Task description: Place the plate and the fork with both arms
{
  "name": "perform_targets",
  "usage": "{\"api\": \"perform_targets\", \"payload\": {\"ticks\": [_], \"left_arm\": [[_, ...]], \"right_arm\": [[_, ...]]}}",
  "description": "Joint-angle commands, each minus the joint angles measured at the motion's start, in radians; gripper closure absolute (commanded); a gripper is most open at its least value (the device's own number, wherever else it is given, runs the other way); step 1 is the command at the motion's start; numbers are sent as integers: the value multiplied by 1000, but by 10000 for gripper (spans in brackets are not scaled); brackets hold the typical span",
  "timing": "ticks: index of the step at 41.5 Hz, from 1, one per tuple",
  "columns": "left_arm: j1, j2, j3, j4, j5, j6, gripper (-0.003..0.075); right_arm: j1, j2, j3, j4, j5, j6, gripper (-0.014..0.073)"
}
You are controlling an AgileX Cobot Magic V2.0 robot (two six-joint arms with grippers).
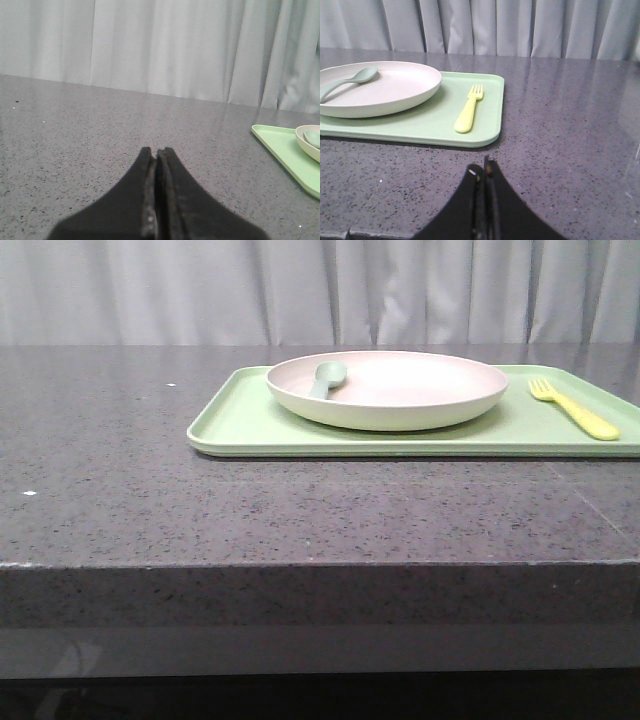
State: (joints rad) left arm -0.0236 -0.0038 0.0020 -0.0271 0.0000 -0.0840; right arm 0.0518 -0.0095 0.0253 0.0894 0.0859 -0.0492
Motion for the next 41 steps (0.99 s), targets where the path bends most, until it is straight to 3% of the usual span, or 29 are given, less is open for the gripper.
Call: {"api": "perform_targets", "payload": {"ticks": [1,17,24,41], "left_arm": [[-1,-25,10,0,-85,-1,741],[-1,-25,10,0,-85,-1,741],[-1,-25,10,0,-85,-1,741],[-1,-25,10,0,-85,-1,741]], "right_arm": [[-8,-19,-3,3,-105,-7,662],[-8,-19,-3,16,-111,-1,662],[-11,-19,-3,-40,-114,100,662],[-55,-19,-3,-47,-114,100,662]]}}
